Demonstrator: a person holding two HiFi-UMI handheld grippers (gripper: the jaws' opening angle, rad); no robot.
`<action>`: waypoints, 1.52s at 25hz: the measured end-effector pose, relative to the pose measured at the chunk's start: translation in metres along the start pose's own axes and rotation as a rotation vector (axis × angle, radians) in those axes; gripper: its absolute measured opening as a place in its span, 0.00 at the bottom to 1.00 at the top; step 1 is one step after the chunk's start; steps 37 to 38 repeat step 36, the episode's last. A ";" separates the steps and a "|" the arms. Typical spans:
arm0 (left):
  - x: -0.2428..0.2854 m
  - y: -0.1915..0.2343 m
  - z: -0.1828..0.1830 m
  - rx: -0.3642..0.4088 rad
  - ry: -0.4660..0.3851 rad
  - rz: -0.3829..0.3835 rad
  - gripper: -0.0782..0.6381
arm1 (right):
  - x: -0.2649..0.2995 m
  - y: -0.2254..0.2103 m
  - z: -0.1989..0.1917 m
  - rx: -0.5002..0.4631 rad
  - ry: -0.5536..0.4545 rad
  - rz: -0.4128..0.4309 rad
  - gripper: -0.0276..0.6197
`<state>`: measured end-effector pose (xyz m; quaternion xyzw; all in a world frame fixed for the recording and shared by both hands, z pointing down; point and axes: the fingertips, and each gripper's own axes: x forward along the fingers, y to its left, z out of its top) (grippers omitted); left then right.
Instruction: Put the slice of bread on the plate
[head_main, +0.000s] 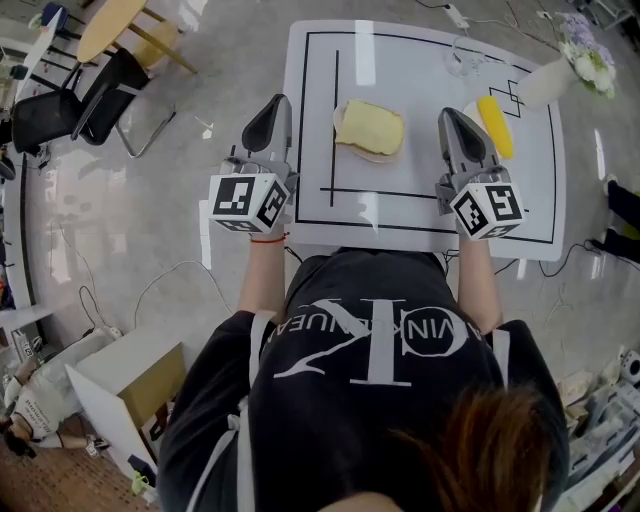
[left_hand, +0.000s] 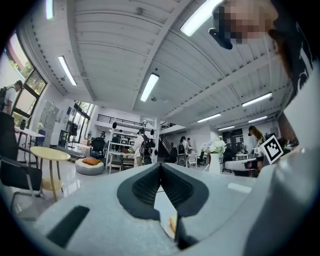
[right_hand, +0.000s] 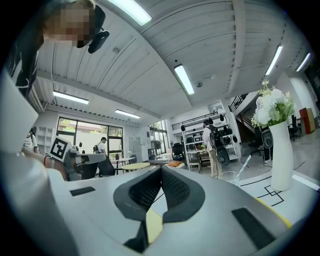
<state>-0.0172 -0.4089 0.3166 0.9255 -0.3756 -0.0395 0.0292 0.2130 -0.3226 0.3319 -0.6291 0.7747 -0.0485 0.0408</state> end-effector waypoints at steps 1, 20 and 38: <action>0.000 0.001 0.001 0.002 -0.003 0.002 0.12 | 0.001 0.000 0.001 -0.002 -0.002 0.002 0.05; 0.004 0.010 0.005 0.011 -0.016 0.029 0.12 | 0.016 -0.004 0.005 -0.004 -0.007 0.021 0.05; 0.009 0.005 -0.001 0.054 -0.011 0.017 0.12 | 0.020 -0.008 -0.002 0.008 0.018 0.025 0.05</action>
